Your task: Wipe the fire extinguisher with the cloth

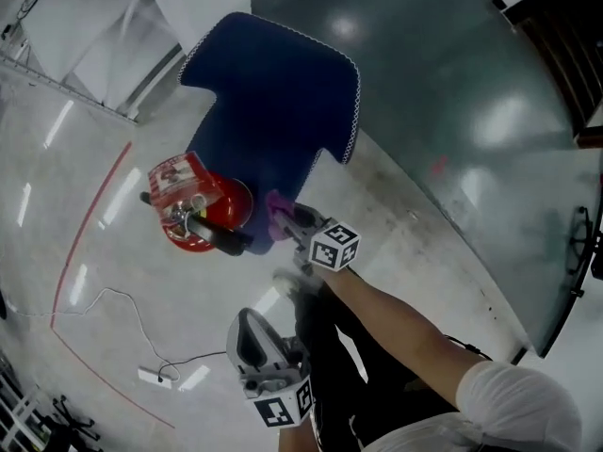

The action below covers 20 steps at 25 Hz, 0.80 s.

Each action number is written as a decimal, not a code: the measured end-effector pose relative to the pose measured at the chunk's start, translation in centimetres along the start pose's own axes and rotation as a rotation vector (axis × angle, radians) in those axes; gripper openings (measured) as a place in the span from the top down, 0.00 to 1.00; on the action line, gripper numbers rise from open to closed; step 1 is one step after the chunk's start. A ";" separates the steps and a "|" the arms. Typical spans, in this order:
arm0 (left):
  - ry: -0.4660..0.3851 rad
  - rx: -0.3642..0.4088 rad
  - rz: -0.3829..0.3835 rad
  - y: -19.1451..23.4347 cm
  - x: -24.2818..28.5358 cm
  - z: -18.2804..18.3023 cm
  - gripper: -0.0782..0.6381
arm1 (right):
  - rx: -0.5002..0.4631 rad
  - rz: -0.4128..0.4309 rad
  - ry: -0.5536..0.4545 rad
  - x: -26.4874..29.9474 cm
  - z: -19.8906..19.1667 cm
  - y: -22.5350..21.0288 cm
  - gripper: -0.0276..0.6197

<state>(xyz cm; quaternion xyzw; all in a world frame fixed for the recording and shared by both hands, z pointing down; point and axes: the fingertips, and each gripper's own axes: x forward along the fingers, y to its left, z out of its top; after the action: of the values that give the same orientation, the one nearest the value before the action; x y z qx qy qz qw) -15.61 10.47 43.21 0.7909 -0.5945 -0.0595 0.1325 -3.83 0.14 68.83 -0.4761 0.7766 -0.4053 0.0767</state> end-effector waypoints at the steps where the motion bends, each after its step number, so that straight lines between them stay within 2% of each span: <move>1: 0.006 0.003 -0.006 0.2 -0.4 -0.6 0.88 | 0.015 -0.014 0.008 0.7 -1.5 -1.2 0.86; 3: 0.020 0.002 -0.029 0.4 -0.9 -1.7 0.88 | 0.032 -0.048 0.010 1.8 -3.6 -3.3 0.86; 9: 0.050 -0.099 -0.027 1.6 -1.3 -5.2 0.88 | 0.080 -0.079 0.004 5.2 -7.7 -6.7 0.86; 16: 0.049 -0.137 -0.046 1.6 -0.4 -5.5 0.88 | 0.186 -0.057 -0.058 5.8 -6.4 -5.3 0.86; 20: 0.051 -0.106 -0.033 1.6 -0.8 -3.3 0.88 | 0.226 -0.012 -0.080 4.1 -3.6 -1.3 0.86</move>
<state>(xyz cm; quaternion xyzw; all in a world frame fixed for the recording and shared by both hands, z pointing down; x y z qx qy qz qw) -16.52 11.27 46.77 0.7938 -0.5737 -0.0729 0.1884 -6.95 -1.44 73.25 -0.4847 0.7195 -0.4715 0.1585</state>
